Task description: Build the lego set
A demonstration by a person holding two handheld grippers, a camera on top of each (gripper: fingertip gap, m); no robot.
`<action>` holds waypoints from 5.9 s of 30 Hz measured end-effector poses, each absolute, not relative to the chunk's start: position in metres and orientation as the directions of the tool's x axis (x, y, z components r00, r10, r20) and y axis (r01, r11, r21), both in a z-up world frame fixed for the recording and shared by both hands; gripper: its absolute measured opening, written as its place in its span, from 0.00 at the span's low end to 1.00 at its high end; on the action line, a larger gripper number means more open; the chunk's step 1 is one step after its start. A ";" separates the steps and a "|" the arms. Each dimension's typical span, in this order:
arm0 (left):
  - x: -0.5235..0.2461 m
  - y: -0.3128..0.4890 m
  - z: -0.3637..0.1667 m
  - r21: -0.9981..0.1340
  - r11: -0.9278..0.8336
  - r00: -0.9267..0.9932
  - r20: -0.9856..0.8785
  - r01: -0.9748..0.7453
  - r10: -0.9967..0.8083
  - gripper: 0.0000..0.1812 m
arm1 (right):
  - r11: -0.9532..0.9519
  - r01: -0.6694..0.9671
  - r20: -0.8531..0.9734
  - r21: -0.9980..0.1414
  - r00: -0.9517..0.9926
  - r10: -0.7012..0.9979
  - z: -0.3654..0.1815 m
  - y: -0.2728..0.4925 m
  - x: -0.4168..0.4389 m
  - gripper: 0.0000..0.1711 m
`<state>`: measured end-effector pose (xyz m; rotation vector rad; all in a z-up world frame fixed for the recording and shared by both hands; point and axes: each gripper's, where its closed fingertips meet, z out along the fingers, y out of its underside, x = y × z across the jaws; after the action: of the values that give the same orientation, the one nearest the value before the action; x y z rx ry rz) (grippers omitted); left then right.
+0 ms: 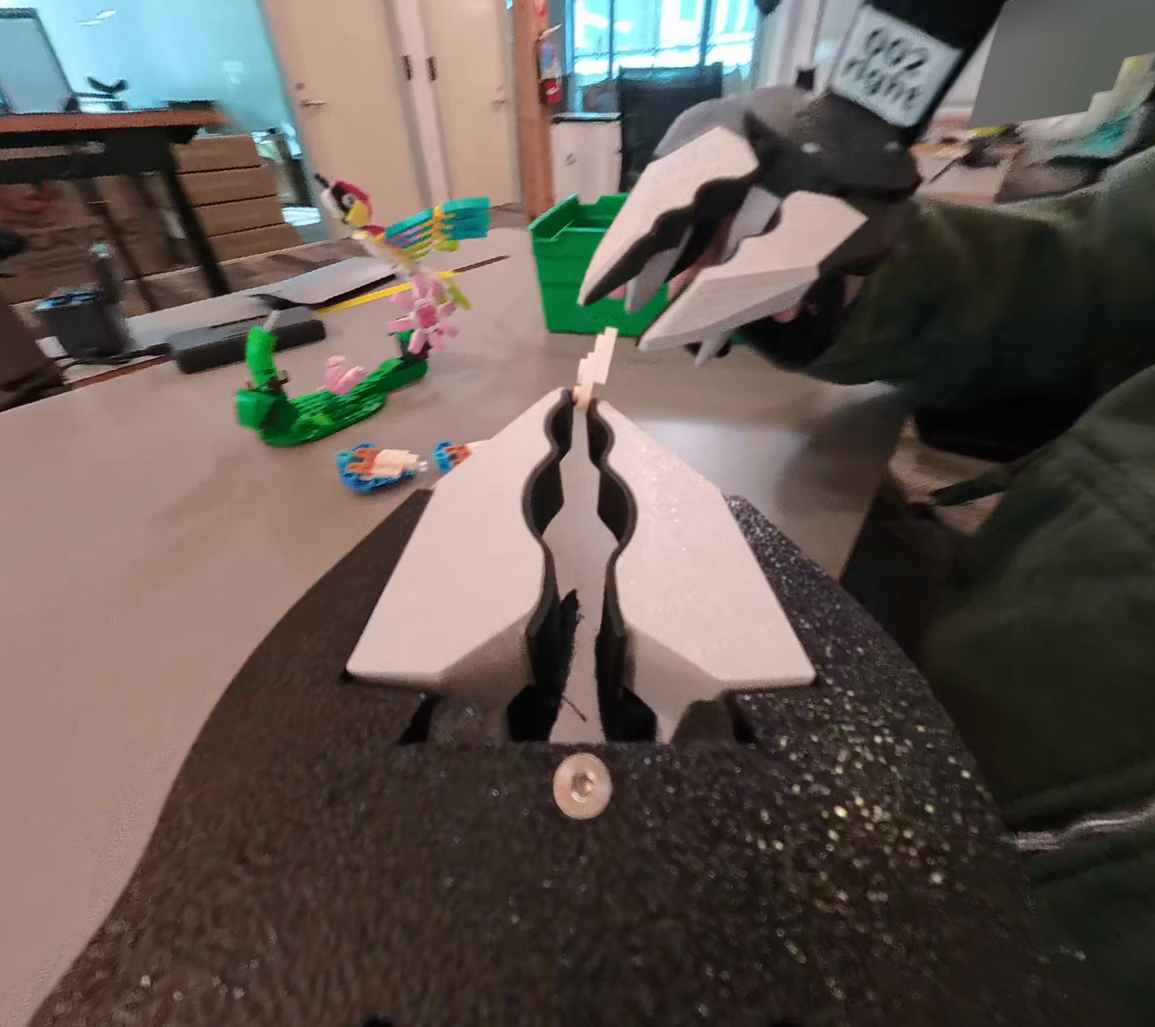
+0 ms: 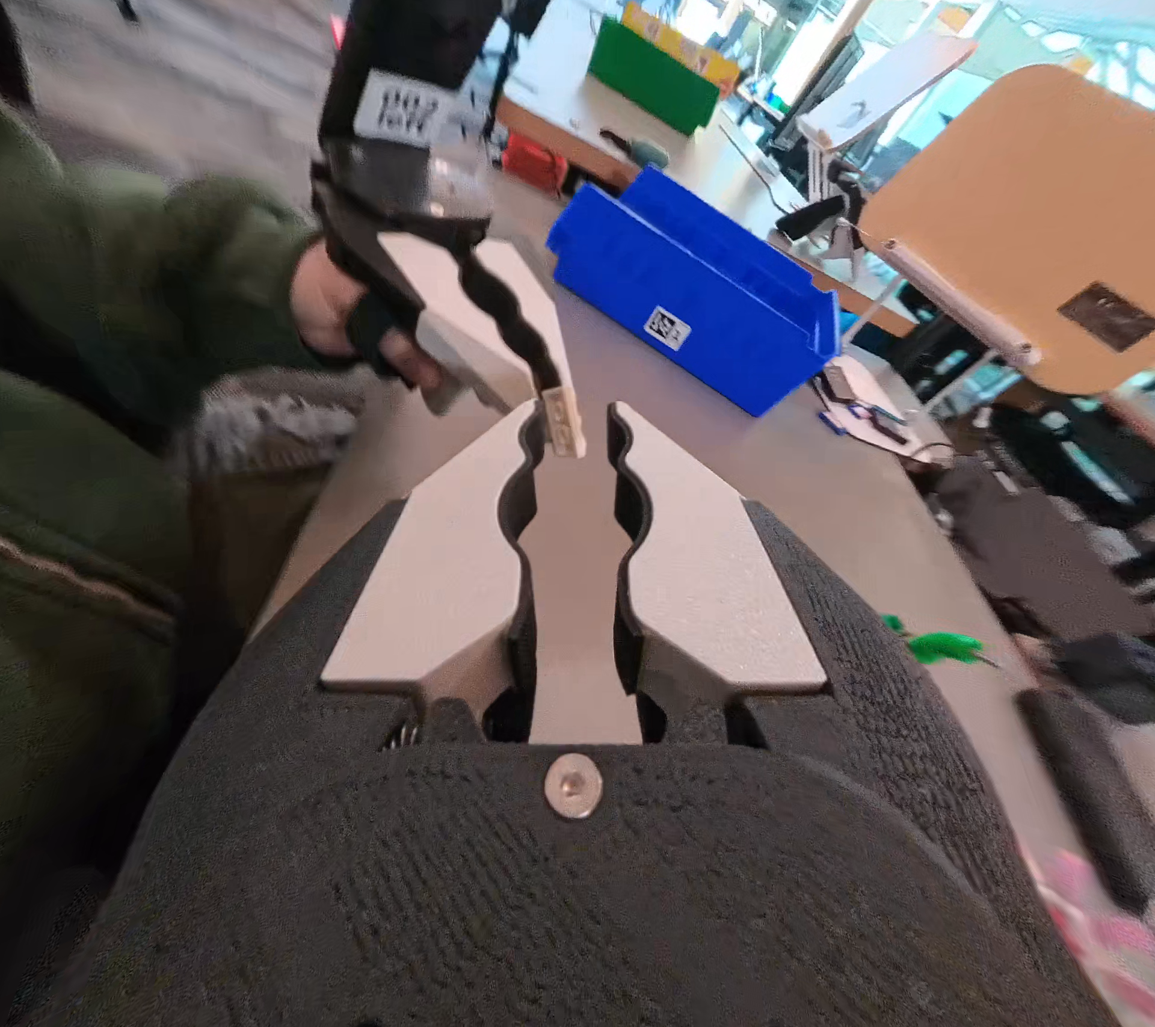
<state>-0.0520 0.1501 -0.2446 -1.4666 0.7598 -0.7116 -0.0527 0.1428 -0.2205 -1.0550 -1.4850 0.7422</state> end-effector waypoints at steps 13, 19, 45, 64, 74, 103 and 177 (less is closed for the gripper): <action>-0.034 0.119 -0.220 -0.991 0.134 0.463 -0.120 -0.003 -0.878 0.03 | 0.282 0.099 0.267 -0.954 -0.141 0.953 -0.203 0.115 -0.050 0.00; -0.034 0.116 -0.219 -0.977 0.201 0.480 -0.209 -0.068 -0.852 0.00 | 0.141 0.080 0.117 -0.987 -0.253 0.960 -0.202 0.103 -0.047 0.01; -0.061 0.135 -0.175 -0.799 -0.179 0.286 0.400 0.574 -0.870 0.00 | 0.465 0.070 0.385 -0.882 -0.460 0.800 -0.210 0.053 -0.023 0.00; -0.412 0.269 -0.180 -0.976 -0.196 0.995 0.082 0.093 0.065 0.00 | -0.019 0.109 -0.006 -0.994 0.122 0.992 -0.137 0.306 -0.338 0.02; -0.446 0.295 -0.217 -0.948 -0.304 0.994 0.076 0.096 0.076 0.35 | -0.152 0.206 -0.104 -0.967 0.227 0.968 -0.183 0.346 -0.403 0.31; -0.101 0.361 -0.217 -0.936 0.277 0.805 0.011 0.217 -0.593 0.27 | 0.406 0.308 0.506 -0.861 0.599 0.620 -0.266 0.286 0.029 0.18; -0.054 0.380 -0.258 -0.911 0.349 0.704 -0.396 -0.219 -0.590 0.00 | 0.485 0.266 0.543 -0.833 0.563 0.623 -0.263 0.295 0.008 0.12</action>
<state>-0.0538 0.3797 -0.2582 -1.2223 0.7987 -0.2764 0.0077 0.2950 -0.2628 -1.0831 -0.9919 0.2671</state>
